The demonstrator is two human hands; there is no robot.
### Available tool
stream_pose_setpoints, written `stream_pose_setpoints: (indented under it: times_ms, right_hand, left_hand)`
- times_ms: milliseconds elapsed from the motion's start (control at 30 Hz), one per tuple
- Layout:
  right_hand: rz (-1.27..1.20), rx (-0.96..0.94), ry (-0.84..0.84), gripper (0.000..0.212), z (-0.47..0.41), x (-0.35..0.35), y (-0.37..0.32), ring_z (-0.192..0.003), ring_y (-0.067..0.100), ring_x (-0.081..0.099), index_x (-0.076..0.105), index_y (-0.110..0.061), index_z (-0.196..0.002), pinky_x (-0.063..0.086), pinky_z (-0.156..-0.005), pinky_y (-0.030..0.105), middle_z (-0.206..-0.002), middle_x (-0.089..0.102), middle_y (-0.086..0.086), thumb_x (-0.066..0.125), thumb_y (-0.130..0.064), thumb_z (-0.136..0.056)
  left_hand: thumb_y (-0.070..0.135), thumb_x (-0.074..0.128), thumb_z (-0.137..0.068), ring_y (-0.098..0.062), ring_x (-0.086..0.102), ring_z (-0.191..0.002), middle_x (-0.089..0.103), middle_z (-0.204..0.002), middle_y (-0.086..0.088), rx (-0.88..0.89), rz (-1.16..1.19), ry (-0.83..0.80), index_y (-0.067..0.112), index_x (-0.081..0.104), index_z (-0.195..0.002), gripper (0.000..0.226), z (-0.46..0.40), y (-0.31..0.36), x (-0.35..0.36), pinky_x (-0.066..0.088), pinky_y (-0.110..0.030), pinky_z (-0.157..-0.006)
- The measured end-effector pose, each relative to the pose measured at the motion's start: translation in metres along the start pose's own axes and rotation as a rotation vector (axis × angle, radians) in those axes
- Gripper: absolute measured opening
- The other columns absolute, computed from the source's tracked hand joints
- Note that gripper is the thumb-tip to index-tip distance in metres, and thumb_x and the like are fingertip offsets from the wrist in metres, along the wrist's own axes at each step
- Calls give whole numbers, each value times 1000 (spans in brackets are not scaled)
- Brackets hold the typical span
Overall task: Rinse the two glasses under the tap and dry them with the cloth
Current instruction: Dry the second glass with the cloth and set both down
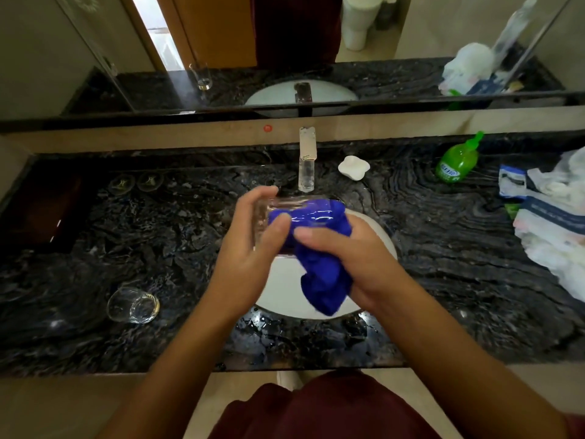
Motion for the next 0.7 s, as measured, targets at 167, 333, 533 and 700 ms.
stream_pose_setpoints:
  times_ms: [167, 333, 533, 700]
  right_hand:
    - [-307, 106, -97, 8, 2, 9, 3, -60, 10, 66, 81, -19, -89, 53, -52, 21, -77, 73, 2, 73, -17, -87]
    - [233, -186, -94, 14, 11, 7, -3, -70, 10, 69, 77, -24, -96, 55, -67, 23, -78, 75, -3, 79, -22, -82]
    - [1385, -698, -156, 22, 11, 17, -8, -73, 23, 67, 72, -15, -101, 56, -61, 38, -85, 73, 0, 79, -29, -86]
    - [1177, -483, -207, 17, 2, 0, -12, -67, 17, 68, 75, -18, -103, 56, -65, 38, -79, 75, -2, 82, -26, -90]
  left_hand:
    - [29, 44, -103, -24, 65, -114, 65, -123, -5, 315, -121, 86, 24, 55, -131, 30, -3, 15, 5, 55, -41, -93]
    - [30, 46, -102, -15, 71, -87, 75, -99, 4, 98, 42, 185, 36, 70, -98, 26, -5, 20, 6, 57, -32, -72]
    - [31, 69, -70, -21, 71, -72, 77, -84, -7, -507, 596, 122, 12, 78, -85, 25, -12, 1, 3, 56, -27, -62]
    - [41, 60, -97, -19, 75, -75, 80, -92, -7, -571, 519, 50, 12, 77, -103, 34, -5, -4, 2, 60, -28, -58]
Point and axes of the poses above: each hand's wrist, its own z-axis away from the middle knuckle, its own x-axis out of the palm, y = z × x, the point moved 3 cm from there along -z, towards the middle knuckle
